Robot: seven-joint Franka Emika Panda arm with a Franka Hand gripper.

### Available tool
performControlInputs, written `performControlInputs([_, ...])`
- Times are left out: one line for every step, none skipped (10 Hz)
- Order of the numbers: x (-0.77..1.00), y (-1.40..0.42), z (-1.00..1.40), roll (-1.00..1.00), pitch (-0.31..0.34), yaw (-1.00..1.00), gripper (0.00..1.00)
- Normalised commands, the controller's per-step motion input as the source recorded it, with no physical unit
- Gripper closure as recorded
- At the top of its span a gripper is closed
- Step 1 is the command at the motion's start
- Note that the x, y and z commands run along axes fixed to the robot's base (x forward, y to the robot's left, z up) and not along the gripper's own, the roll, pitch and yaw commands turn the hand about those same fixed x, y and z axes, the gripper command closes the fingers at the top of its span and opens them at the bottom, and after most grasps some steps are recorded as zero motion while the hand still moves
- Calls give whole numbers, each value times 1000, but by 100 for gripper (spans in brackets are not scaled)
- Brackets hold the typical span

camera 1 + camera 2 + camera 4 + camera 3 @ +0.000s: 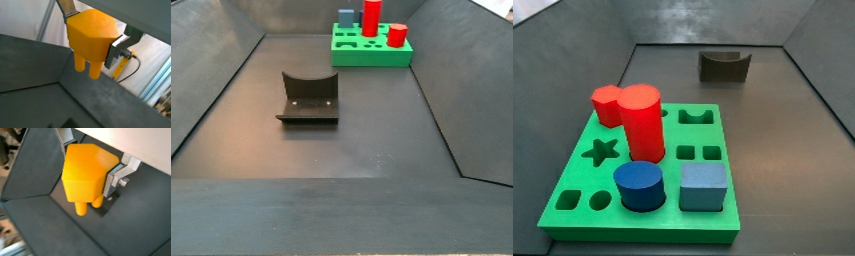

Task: Pick up the 3 prong object. Move up. Place the 3 prong object on the fixture. Regrasp the 3 prong object. Move to above the board. Insert the 3 prong object.
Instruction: Move to above the board.

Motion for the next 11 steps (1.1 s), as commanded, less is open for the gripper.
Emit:
performControlInputs([-530, -1000, 148, -1000, -12, -34, 100])
performControlInputs([-559, -1000, 154, -1000, -23, -32, 100])
performControlInputs([-595, -1000, 156, -1000, -36, -30, 100])
performControlInputs([-676, -1000, 172, -1000, -60, -27, 100])
performControlInputs([-666, -855, 162, -1000, -83, -24, 100])
performControlInputs([-459, -403, 96, -1000, -127, -18, 100])
performControlInputs([-373, -240, 70, -1000, -148, -20, 100])
performControlInputs([-288, -49, 48, -1000, -211, -16, 100])
performControlInputs([-243, 81, 27, -902, -293, -4, 100])
performControlInputs([-238, 120, 24, -714, -309, 4, 100])
performControlInputs([-248, 112, 29, -497, -315, 9, 100])
